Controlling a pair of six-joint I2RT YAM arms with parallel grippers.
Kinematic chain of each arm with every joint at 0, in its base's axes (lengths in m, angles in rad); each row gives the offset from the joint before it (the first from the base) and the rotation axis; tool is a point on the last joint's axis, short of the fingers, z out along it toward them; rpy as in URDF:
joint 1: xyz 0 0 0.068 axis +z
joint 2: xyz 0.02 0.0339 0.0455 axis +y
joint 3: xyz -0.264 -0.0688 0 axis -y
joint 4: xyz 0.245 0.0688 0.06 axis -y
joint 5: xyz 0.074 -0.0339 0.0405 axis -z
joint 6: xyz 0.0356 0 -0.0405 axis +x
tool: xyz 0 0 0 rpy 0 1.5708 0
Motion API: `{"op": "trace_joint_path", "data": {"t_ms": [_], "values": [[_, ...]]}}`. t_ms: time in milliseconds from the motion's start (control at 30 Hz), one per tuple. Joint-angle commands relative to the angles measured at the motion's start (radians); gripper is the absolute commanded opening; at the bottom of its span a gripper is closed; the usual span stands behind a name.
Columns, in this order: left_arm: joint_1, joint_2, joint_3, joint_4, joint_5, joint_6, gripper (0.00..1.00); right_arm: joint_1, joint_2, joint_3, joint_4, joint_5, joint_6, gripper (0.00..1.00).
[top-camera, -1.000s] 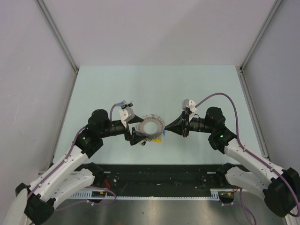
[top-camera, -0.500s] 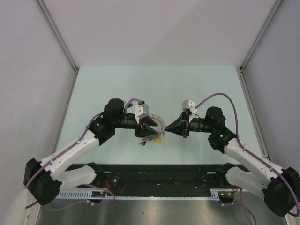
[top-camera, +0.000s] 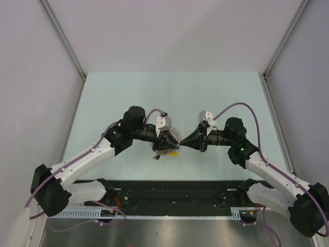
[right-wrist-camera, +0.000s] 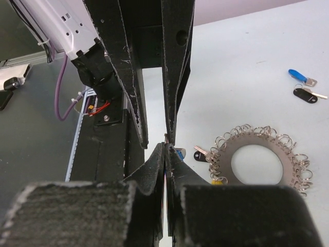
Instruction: Put the keys on the keyring
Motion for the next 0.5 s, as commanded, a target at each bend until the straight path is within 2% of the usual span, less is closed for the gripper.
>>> {"op": "trace_joint_path", "data": {"t_ms": [0,233,400,467], "values": [[-0.015,0.005,0.049,-0.023,0.027,0.040,0.26,0.014,-0.011,0.001,0.020,-0.009,-0.018,0.00],[-0.018,0.002,0.052,-0.037,0.014,0.040,0.09,0.017,-0.016,0.000,0.011,-0.009,-0.024,0.00],[-0.018,-0.004,0.047,-0.073,-0.012,0.055,0.01,0.014,-0.017,0.000,0.003,-0.008,-0.030,0.00],[-0.018,-0.012,0.041,-0.076,-0.019,0.056,0.01,0.013,-0.019,0.000,0.002,-0.009,-0.030,0.00]]}}
